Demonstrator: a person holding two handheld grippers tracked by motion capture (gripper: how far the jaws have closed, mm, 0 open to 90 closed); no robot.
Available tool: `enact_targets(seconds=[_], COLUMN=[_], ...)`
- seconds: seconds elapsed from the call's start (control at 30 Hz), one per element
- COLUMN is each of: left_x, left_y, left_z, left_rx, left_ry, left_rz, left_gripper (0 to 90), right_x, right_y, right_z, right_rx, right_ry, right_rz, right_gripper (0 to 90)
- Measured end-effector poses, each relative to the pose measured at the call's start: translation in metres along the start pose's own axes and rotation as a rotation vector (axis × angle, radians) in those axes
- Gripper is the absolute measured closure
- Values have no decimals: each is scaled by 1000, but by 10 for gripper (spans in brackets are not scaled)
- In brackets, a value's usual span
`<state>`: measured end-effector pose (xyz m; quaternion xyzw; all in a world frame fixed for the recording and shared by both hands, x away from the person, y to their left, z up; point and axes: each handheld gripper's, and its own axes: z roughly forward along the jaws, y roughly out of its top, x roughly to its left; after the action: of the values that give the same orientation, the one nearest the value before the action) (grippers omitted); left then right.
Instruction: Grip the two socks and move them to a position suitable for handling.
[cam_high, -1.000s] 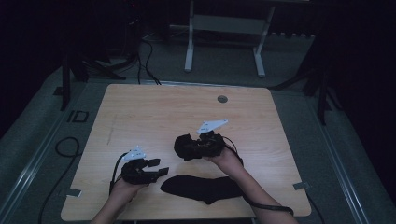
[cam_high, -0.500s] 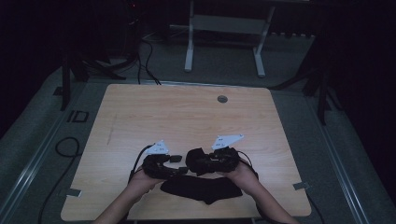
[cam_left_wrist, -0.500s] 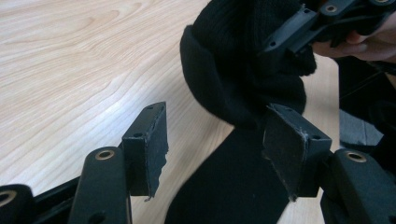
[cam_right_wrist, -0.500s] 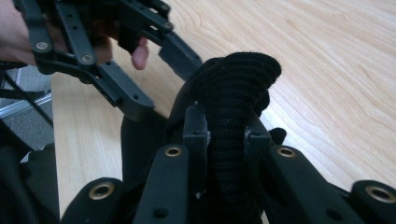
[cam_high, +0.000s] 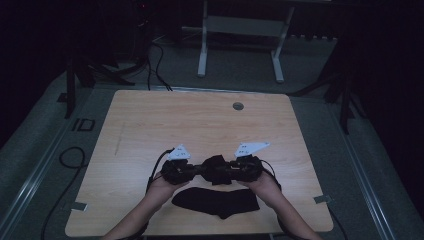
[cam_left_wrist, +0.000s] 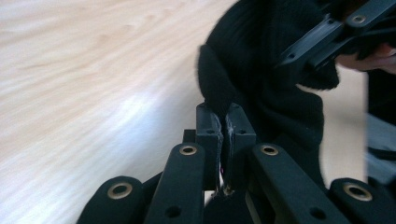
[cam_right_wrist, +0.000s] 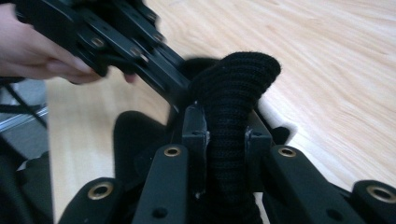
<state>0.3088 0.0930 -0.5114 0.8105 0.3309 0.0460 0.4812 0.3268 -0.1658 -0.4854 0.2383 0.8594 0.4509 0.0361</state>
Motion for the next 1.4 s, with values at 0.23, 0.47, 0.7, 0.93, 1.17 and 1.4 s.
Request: enact_targets(seconds=[0.23, 0.47, 0.7, 0.93, 1.17, 1.4], left_x=[14, 20, 29, 46, 53, 55], left_y=[-3, -7, -14, -31, -39, -36], left_z=[-18, -33, -29, -7, 2, -1], left_rx=[-3, -6, 60, 180, 224, 214], left_ry=[48, 100, 100, 91, 101, 124], left_rz=[-46, -58, -83, -131, -136, -109], left_gripper=[869, 869, 868, 866, 860, 631], right_x=[-20, -38, -51, -59, -62, -67], right_y=[-8, -23, -42, -65, -71, -63], right_z=[-22, -36, -29, 5, 11, -7], right_rx=[-41, -36, 19, 119, 144, 104], right_ry=[-58, -103, -107, -95, -110, -163], right_rz=[79, 132, 180, 223, 230, 219], right_gripper=[759, 747, 738, 725, 650, 445])
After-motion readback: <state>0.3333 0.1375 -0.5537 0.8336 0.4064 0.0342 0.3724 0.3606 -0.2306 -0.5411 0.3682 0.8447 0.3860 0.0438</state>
